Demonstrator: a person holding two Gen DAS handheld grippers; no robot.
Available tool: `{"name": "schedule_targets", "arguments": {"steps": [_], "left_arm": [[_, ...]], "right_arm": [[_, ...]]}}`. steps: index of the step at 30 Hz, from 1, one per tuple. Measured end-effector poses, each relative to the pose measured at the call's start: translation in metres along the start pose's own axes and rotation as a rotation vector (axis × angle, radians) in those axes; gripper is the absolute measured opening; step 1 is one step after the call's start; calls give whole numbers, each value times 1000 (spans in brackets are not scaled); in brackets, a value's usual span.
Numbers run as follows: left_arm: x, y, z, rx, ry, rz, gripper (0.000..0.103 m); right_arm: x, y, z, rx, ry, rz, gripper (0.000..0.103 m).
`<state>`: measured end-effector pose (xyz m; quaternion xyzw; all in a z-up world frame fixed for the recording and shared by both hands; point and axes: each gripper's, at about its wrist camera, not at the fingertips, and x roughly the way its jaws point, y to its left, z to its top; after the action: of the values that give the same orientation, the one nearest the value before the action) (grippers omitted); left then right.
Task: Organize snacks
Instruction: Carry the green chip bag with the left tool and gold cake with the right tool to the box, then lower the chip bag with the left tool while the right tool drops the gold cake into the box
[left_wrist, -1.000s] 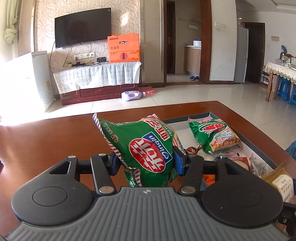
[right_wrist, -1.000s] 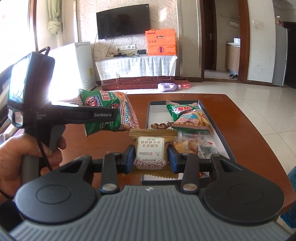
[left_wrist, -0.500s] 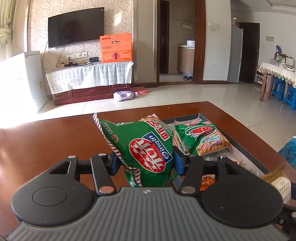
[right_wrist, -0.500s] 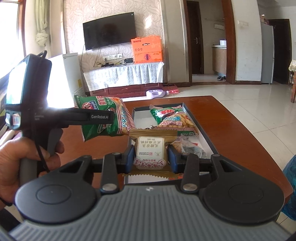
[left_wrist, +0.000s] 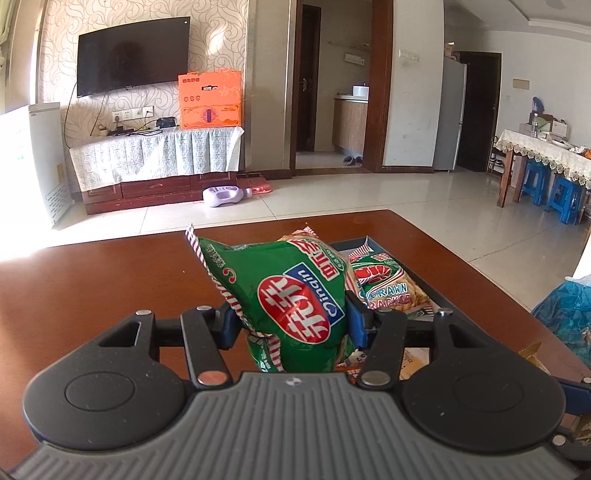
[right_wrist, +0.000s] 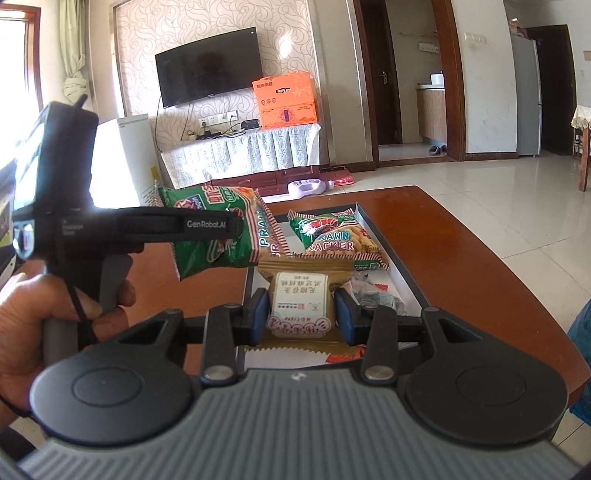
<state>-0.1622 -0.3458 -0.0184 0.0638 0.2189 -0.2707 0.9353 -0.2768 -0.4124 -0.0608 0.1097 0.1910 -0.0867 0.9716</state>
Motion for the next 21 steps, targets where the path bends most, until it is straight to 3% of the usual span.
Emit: {"name": "schedule_targets", "arguments": {"steps": [21], "left_arm": [[22, -23, 8, 32, -9, -56, 61]], "right_arm": [[-2, -3, -2, 6, -1, -10, 42]]}}
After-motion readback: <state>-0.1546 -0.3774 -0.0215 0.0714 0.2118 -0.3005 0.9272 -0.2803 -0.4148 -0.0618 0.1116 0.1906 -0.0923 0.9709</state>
